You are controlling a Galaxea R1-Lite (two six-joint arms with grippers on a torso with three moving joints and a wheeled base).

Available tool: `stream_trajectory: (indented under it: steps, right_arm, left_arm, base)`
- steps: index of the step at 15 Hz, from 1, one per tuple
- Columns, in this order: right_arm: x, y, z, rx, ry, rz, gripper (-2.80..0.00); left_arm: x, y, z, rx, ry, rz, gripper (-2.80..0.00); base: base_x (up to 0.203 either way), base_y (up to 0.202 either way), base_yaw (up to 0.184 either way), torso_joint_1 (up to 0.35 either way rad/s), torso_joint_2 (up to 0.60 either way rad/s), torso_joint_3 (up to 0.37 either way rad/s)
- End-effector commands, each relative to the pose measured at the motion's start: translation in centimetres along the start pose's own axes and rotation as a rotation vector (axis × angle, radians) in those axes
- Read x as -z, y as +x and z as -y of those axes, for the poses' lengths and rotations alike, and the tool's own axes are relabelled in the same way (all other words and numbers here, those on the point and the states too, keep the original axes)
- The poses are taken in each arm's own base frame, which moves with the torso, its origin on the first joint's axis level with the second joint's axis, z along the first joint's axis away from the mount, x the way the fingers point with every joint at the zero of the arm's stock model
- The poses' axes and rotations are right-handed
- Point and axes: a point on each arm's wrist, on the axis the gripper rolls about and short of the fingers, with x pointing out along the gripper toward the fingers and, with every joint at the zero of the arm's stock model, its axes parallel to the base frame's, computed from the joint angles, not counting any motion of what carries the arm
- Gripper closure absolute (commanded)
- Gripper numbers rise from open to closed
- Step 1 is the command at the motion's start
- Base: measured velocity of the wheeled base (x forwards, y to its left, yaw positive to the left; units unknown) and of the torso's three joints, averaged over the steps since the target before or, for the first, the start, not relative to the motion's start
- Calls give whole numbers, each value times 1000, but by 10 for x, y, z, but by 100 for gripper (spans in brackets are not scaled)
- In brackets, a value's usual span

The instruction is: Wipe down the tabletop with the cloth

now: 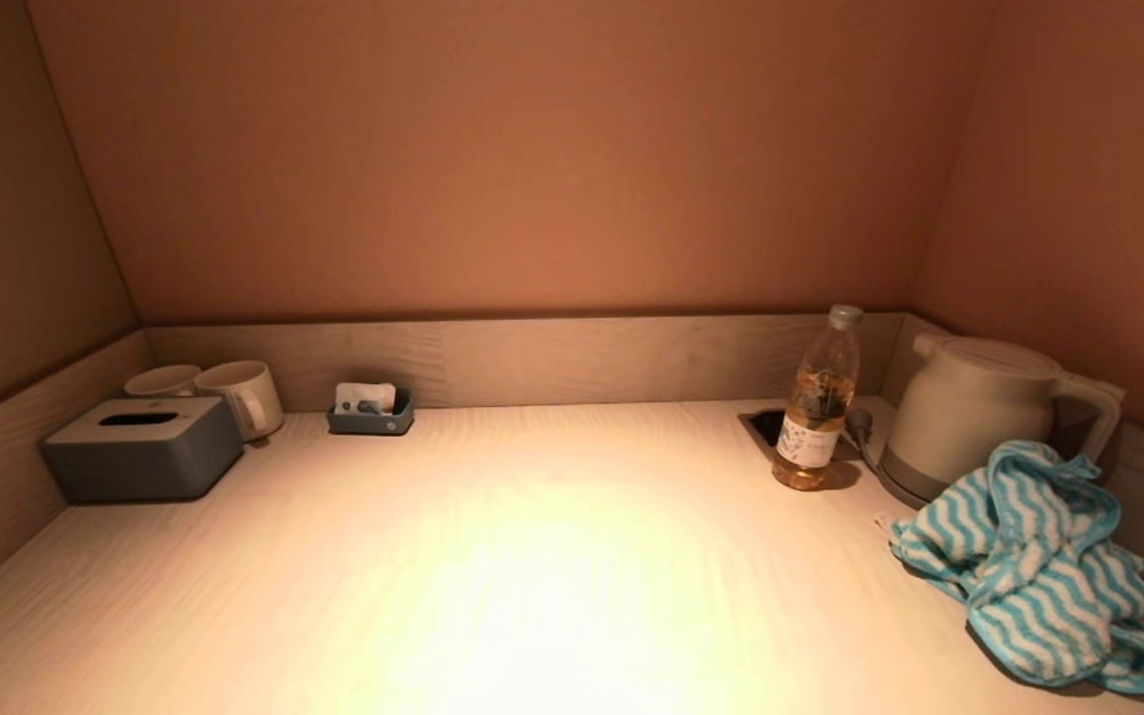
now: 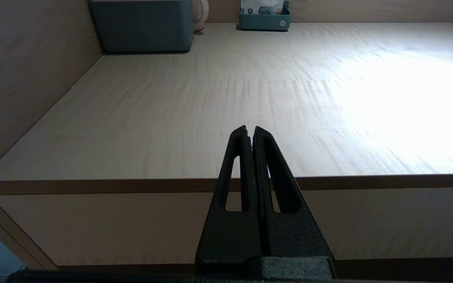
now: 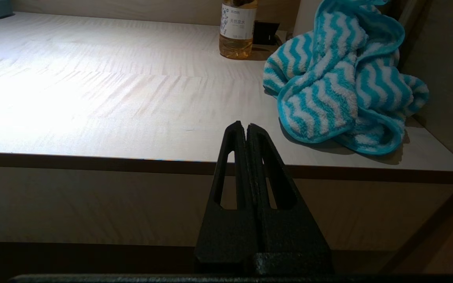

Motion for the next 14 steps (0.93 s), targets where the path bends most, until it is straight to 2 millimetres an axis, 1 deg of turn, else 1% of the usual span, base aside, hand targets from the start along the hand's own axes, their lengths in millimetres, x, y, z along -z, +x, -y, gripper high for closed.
stream_trajectory:
  steps: [1, 14]
  right_arm:
    - [0, 0, 0, -1, -1, 1, 0]
    - [0, 0, 0, 0, -1, 0, 0]
  left_arm:
    - [0, 0, 0, 0, 0, 0, 0]
    - [0, 0, 0, 0, 0, 0, 0]
  base:
    - [0, 0, 0, 0, 0, 0]
    - [0, 0, 0, 0, 0, 0]
